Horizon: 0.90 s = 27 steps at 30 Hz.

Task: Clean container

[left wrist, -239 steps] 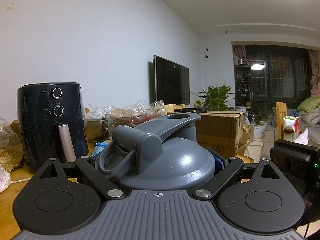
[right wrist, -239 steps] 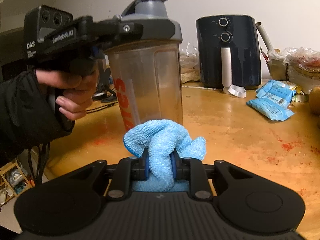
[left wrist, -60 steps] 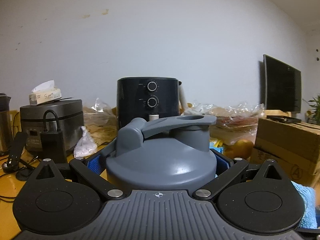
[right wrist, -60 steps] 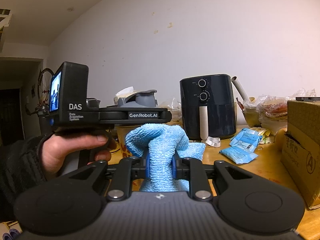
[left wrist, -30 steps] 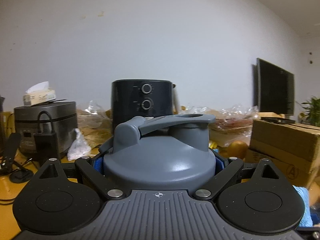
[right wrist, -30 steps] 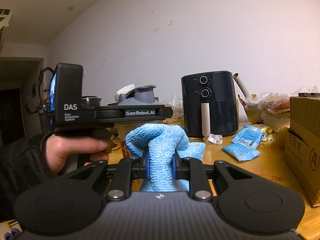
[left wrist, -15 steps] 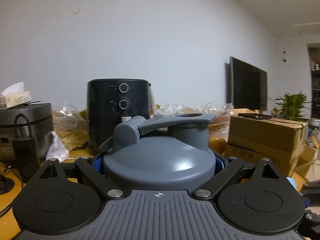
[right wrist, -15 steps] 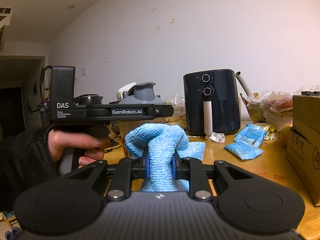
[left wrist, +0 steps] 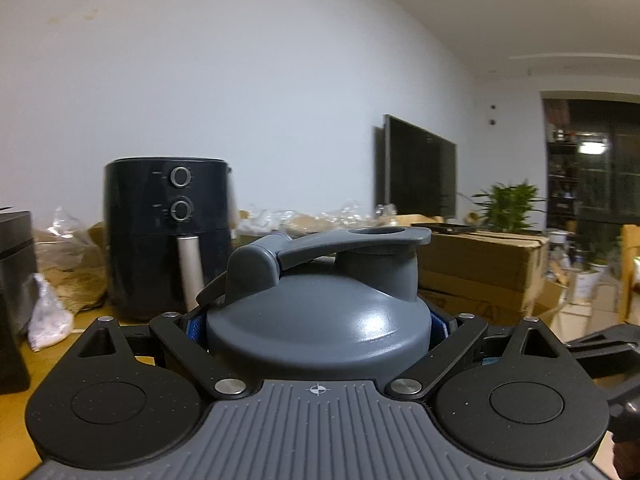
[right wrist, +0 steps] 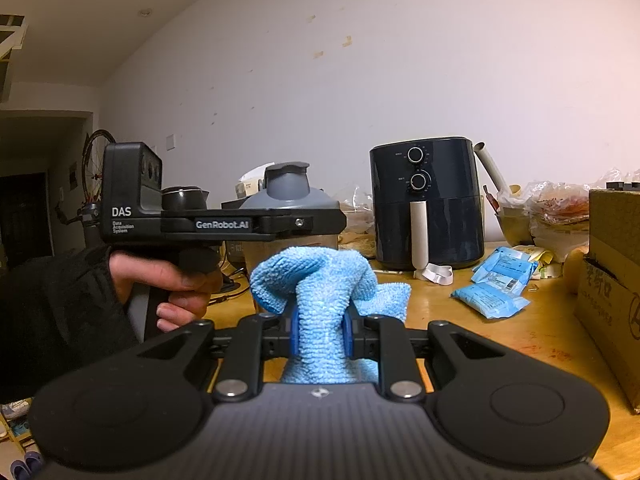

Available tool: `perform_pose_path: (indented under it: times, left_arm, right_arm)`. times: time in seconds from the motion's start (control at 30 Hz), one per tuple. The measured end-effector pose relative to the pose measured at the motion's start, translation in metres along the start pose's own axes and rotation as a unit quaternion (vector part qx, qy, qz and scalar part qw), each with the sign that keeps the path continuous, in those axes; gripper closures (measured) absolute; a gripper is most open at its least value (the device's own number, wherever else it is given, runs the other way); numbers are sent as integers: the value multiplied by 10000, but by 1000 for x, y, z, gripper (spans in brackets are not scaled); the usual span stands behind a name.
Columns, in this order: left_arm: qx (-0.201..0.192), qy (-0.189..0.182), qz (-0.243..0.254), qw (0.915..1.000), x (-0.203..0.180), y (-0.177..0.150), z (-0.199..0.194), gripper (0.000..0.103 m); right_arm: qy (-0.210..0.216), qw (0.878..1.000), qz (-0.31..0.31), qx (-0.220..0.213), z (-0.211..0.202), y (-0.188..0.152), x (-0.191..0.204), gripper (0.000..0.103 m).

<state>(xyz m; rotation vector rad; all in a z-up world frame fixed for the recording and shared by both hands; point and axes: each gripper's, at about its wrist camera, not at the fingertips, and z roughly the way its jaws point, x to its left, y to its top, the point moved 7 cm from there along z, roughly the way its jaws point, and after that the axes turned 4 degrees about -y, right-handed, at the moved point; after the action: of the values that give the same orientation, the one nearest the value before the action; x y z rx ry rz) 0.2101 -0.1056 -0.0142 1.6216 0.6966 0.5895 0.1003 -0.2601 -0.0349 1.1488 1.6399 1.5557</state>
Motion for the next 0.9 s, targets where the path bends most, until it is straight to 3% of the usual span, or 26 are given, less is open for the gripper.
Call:
perform_pose_path:
  times: [0.53, 0.9]
  left_arm:
    - [47, -1045, 140, 9944, 13, -2, -2, 8]
    - [39, -1072, 146, 9941, 12, -5, 2, 8]
  right_arm:
    - [84, 9998, -147, 40, 5, -2, 9, 85]
    - [182, 9994, -294, 49, 20, -2, 18, 85]
